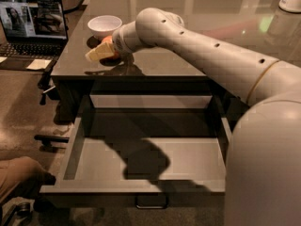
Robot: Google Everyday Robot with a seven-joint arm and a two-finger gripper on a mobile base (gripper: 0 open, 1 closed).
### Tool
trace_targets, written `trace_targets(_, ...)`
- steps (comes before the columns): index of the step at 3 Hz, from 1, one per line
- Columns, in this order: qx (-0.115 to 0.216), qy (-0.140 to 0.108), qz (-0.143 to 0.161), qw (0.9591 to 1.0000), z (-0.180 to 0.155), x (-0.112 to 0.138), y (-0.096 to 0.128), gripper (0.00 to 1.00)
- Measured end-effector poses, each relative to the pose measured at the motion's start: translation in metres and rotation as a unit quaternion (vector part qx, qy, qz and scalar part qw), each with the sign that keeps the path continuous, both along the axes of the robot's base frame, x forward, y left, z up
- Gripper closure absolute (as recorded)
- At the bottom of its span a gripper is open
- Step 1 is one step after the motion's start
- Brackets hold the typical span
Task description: Place orange into top drawer
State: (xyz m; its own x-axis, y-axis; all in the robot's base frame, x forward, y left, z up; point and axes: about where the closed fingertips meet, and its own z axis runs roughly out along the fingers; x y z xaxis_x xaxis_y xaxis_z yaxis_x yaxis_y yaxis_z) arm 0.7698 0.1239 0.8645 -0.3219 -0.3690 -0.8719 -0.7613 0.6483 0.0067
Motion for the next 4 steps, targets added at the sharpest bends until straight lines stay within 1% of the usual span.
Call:
trace_targets(1, -0.008, 0.009, 0.000, 0.9999, -0.011, 0.011, 0.008, 0.18)
trace_targets(2, -0.011, 0.010, -0.010, 0.9998, -0.013, 0.015, 0.004, 0.42)
trace_targets(3, -0.006, 0.005, -0.031, 0.9995, -0.009, 0.013, -0.012, 0.65)
trace_targets(4, 0.003, -0.004, -0.055, 0.9985, 0.000, 0.002, -0.034, 0.88)
